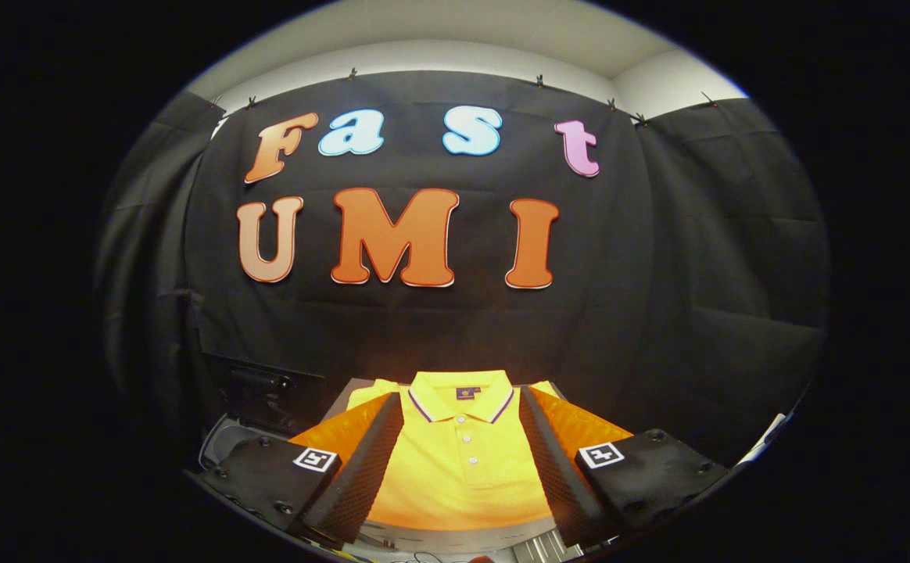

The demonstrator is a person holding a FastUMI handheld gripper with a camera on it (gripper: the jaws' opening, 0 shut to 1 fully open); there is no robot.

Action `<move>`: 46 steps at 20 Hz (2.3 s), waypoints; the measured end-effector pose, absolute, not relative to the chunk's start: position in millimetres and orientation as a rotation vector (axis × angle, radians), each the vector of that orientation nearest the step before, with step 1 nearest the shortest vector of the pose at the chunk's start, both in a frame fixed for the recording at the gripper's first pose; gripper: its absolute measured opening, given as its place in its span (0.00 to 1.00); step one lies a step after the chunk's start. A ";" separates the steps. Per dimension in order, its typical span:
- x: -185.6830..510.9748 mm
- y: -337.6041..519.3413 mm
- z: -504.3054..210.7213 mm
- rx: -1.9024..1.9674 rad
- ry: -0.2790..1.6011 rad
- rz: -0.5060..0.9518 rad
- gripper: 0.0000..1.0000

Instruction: Put the clothes into the washing machine and then close the washing machine lid.

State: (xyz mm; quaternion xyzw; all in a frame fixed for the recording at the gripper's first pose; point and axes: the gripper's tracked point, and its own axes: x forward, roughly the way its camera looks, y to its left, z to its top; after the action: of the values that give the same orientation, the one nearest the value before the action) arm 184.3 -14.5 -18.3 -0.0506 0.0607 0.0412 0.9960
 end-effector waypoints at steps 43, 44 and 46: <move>295.1 -11.1 -143.4 0.160 0.621 0.083 0.12; 292.9 -12.0 -137.0 0.164 0.592 0.081 0.12; 288.3 -8.1 -123.0 0.150 0.535 0.088 0.12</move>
State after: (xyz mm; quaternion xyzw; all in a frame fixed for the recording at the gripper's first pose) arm 288.3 -8.1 -123.0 0.0740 0.2639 0.0435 0.9607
